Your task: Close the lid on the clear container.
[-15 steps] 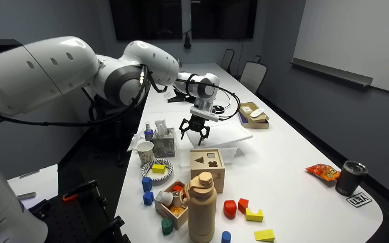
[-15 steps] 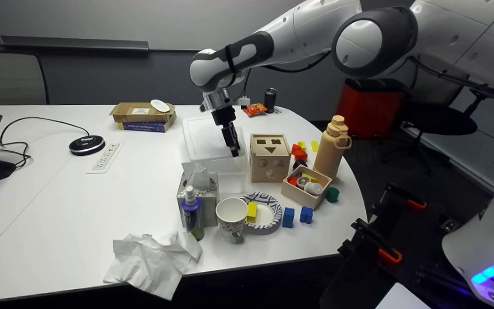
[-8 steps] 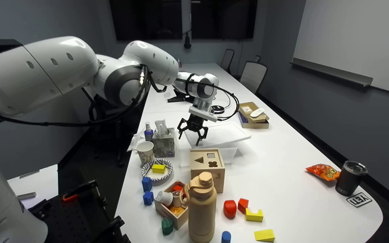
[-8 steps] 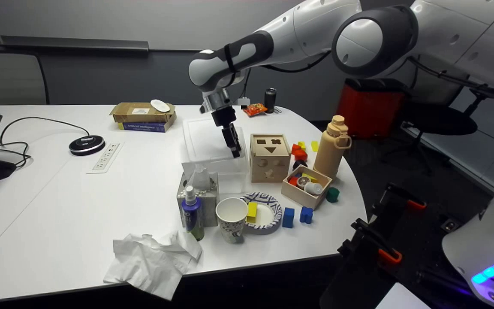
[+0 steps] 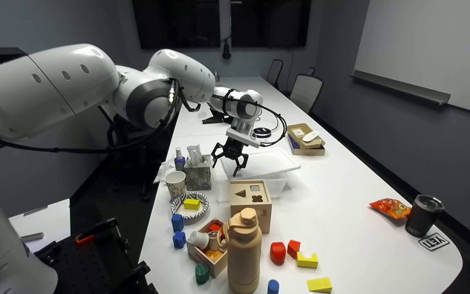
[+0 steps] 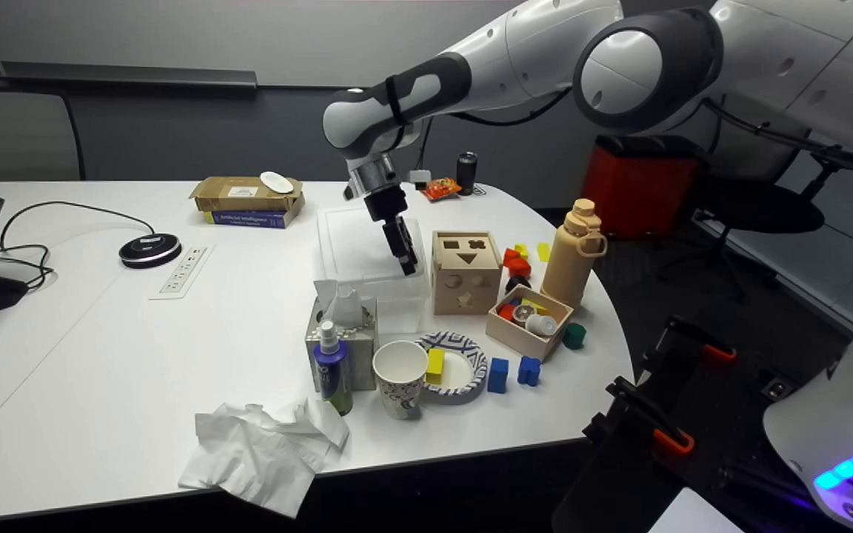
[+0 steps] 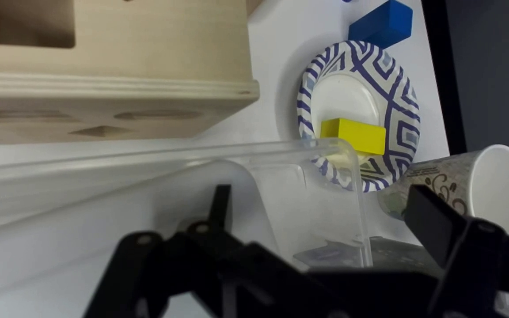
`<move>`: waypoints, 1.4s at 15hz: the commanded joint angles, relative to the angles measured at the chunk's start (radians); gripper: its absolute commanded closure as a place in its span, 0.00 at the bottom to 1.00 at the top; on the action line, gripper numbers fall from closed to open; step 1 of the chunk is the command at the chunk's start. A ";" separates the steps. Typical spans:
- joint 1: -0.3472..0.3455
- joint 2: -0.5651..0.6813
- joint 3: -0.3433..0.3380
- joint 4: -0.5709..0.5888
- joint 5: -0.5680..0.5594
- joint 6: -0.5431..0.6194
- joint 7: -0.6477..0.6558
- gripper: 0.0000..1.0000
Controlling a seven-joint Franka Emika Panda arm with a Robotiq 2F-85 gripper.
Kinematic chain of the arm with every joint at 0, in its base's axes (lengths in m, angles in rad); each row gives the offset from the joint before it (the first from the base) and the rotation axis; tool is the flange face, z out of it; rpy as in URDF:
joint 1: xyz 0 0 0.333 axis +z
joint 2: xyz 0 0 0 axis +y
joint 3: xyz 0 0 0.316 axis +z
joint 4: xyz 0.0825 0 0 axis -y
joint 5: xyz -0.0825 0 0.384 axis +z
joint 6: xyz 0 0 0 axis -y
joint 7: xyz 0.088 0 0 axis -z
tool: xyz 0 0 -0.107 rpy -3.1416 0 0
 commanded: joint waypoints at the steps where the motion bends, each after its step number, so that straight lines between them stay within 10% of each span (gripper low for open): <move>1: -0.002 -0.033 0.006 -0.043 0.003 -0.027 -0.005 0.00; 21: 0.007 -0.060 0.030 -0.051 0.013 -0.043 0.031 0.00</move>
